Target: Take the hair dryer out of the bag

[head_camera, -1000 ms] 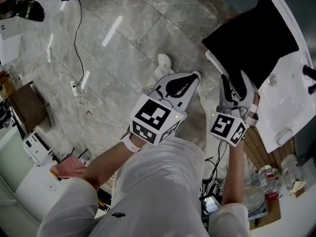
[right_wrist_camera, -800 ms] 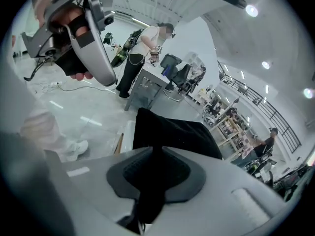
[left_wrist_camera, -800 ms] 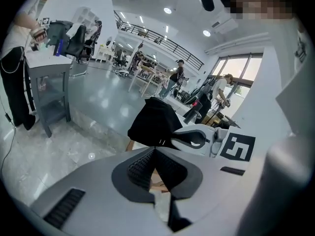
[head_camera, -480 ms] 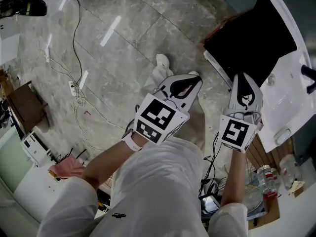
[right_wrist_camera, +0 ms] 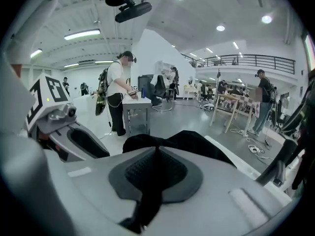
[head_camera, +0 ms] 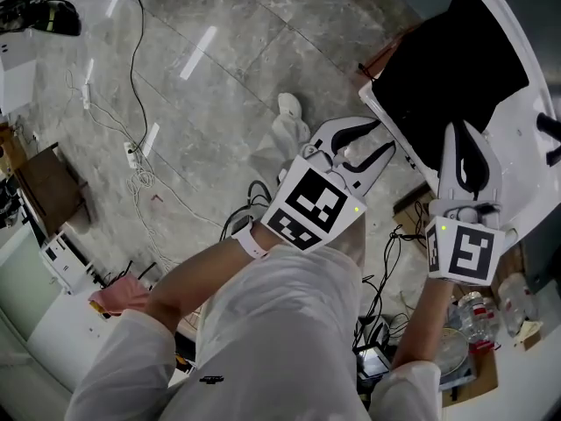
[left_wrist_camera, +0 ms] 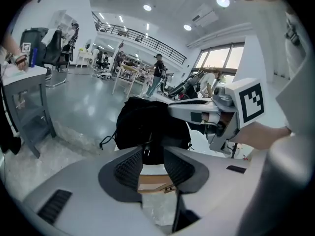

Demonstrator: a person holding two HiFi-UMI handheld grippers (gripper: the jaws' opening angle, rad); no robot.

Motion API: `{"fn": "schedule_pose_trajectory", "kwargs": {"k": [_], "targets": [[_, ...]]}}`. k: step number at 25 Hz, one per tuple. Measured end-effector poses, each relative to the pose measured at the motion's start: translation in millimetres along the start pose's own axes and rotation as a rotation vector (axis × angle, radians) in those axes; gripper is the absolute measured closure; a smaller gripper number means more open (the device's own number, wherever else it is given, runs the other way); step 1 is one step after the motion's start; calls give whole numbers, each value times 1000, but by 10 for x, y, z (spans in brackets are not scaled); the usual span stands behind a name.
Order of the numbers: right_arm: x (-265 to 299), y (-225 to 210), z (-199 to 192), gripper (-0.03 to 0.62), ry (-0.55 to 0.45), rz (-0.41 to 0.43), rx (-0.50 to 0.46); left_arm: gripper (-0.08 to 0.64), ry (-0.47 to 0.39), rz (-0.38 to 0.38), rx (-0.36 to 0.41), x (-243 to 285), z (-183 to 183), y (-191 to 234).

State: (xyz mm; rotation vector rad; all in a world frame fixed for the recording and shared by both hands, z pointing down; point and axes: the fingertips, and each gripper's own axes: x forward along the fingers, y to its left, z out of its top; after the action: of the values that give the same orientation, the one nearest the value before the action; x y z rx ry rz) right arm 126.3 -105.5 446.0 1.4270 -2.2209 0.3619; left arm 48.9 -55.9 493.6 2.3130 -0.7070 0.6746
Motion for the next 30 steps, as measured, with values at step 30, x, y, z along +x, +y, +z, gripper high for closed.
{"fn": "schedule_pose_trajectory", "kwargs": {"k": [30], "targets": [[44, -437, 125, 563, -99, -72, 292, 282, 96, 92, 212, 1215, 484, 38]]}}
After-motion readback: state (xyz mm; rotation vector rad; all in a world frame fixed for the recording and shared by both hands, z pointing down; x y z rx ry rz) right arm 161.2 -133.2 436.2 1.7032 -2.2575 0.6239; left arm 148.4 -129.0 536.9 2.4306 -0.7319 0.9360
